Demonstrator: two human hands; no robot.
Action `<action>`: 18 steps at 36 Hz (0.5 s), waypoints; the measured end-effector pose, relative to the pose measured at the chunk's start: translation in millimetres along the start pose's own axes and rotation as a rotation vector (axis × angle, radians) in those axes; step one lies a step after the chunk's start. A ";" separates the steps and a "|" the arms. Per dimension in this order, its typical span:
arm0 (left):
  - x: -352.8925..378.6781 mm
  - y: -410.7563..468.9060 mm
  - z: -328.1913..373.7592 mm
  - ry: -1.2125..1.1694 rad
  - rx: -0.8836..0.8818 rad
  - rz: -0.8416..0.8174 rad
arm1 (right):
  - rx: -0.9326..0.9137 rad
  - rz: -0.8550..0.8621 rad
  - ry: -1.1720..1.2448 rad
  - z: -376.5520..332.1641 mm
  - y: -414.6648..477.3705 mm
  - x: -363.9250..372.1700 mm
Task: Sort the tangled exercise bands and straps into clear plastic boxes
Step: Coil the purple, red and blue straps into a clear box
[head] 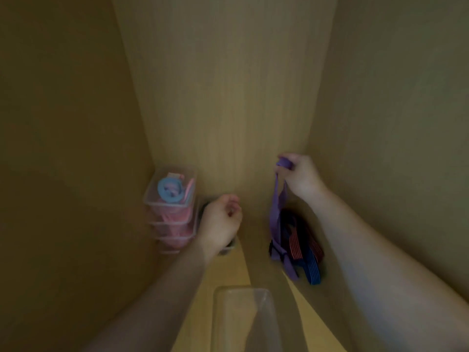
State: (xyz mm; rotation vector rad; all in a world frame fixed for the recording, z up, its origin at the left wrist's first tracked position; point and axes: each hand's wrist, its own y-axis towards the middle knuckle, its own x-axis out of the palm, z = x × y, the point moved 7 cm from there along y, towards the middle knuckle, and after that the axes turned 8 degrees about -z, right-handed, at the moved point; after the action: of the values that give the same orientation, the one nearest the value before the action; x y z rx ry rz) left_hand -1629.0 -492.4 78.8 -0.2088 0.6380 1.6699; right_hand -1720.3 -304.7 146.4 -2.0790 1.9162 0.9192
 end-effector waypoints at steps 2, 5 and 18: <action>-6.2 12.8 12.2 -0.009 0.028 0.006 | -0.067 -0.003 -0.017 -22.3 8.4 -5.3; -12.9 31.0 32.7 -0.051 0.062 0.005 | -0.151 0.006 -0.017 -51.2 19.1 -12.9; -17.1 83.7 97.8 -0.255 0.144 -0.129 | -0.383 -0.058 0.065 -147.0 38.6 -36.9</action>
State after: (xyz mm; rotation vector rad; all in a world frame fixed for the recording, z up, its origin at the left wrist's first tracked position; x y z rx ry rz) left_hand -1684.3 -462.6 192.4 0.0652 0.5370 1.4893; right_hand -1709.1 -355.2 294.0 -2.3810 1.8129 1.3066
